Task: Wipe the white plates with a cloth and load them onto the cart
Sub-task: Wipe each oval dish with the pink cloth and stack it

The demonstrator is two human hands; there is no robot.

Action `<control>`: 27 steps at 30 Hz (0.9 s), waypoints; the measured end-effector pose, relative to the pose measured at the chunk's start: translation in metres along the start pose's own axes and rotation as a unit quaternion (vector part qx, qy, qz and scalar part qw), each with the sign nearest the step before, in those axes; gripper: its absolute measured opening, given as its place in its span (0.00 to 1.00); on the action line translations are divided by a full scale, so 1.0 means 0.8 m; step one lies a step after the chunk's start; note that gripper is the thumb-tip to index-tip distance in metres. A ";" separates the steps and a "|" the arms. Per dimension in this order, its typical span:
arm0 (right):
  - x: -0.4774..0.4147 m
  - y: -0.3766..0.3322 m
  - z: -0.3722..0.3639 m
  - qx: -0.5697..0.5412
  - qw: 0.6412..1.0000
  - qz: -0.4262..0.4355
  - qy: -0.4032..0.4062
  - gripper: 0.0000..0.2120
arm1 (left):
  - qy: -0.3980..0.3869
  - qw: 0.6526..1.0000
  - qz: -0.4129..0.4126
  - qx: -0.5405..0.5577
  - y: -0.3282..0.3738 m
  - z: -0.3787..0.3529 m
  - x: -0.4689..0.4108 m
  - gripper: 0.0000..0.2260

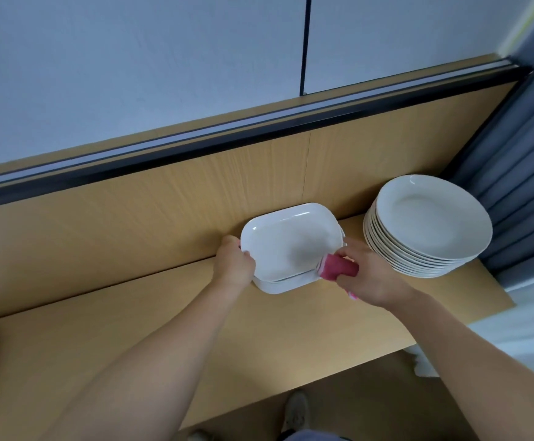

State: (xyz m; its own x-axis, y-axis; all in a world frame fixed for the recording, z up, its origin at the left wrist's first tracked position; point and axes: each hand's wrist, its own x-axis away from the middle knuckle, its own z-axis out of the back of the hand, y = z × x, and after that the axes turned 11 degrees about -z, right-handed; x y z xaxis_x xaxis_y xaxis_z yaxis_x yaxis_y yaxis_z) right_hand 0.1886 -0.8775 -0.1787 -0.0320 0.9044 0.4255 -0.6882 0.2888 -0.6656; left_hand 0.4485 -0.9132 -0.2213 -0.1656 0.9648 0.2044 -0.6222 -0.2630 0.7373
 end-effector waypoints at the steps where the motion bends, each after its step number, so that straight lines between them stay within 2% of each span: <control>1: 0.003 0.001 0.000 0.001 1.000 0.017 0.010 0.12 | 0.002 1.000 -0.004 0.014 0.002 0.004 0.002 0.03; 6: 0.024 -0.020 -0.003 -0.068 0.997 0.030 0.024 0.16 | 0.018 0.998 -0.009 0.061 -0.009 0.043 0.024 0.05; 12: 0.043 -0.062 -0.036 -0.098 0.993 0.061 0.018 0.18 | 0.046 0.995 0.026 0.086 -0.069 0.108 0.069 0.08; 20: 0.056 -0.110 -0.138 -0.088 0.993 0.071 -0.031 0.18 | 0.055 0.984 0.100 0.139 -0.172 0.160 0.137 0.07; 27: 0.069 -0.140 -0.227 -0.074 0.995 0.057 -0.042 0.20 | 0.016 0.985 0.124 0.117 -0.250 0.178 0.155 0.06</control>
State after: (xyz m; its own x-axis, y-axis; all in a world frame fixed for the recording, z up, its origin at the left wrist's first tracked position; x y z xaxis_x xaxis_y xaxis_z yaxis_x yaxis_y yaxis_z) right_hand 0.3955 -0.8030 -0.1918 -0.1686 0.9065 0.3870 -0.5628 0.2338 -0.7929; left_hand 0.6616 -0.7415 -0.2515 -0.3168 0.8692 0.3797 -0.3665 -0.4814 0.7962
